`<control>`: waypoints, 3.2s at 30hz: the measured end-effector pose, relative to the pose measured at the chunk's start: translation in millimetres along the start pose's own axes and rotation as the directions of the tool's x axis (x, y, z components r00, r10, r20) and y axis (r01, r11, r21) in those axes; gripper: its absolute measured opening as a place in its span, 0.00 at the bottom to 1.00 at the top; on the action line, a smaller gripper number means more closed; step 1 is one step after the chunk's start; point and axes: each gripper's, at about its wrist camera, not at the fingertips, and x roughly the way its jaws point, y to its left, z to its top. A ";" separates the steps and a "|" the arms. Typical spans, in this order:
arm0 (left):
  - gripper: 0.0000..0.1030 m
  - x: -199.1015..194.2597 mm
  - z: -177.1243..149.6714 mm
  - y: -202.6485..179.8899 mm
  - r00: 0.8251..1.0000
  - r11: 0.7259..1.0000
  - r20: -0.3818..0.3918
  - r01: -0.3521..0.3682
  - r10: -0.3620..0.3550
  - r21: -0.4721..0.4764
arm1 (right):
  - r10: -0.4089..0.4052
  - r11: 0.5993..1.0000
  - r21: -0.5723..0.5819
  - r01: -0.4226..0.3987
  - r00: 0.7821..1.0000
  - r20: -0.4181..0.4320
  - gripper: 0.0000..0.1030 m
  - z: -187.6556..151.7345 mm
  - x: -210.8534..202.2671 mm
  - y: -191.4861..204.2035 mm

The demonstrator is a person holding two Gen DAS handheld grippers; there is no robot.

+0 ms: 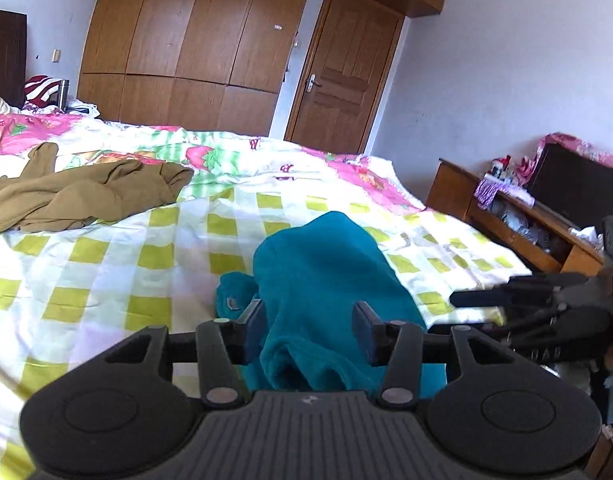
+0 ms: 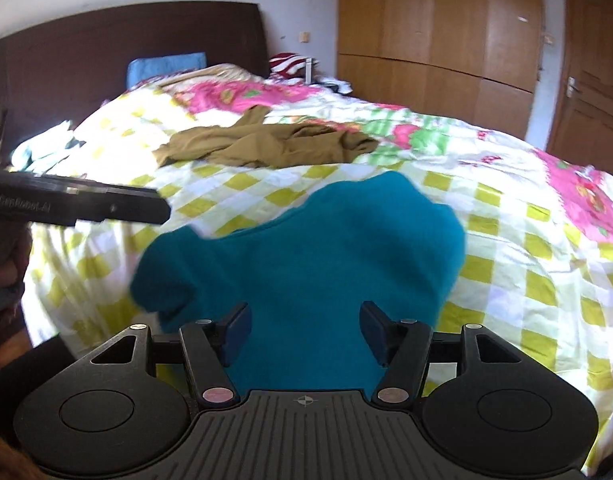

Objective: Fold small clothes

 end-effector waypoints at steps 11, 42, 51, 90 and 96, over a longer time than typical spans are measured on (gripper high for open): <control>0.38 42.2 -69.7 -13.7 0.959 0.995 -0.267 -0.099 0.098 0.013 | -0.189 0.978 0.101 0.181 0.980 0.069 0.67 56.7 106.3 -67.3; 0.40 41.7 -82.1 -21.1 0.962 0.993 -0.254 -0.083 0.101 0.081 | -0.272 0.955 0.116 0.272 0.962 -0.010 0.43 124.0 117.1 -60.5; 0.43 34.0 -77.9 -13.7 0.972 0.995 -0.212 -0.101 0.104 0.027 | 0.047 0.996 -0.062 -0.064 0.969 -0.242 0.35 86.5 135.1 51.9; 0.52 70.8 -17.6 11.8 0.956 0.981 -0.224 -0.194 0.189 0.001 | 0.078 0.859 0.509 -0.050 0.996 -0.033 0.69 -43.1 68.5 -86.8; 0.53 42.1 -17.1 28.0 0.977 0.976 -0.204 -0.100 0.060 -0.191 | 0.118 0.832 0.551 -0.063 0.991 -0.064 0.73 -51.4 86.7 -89.5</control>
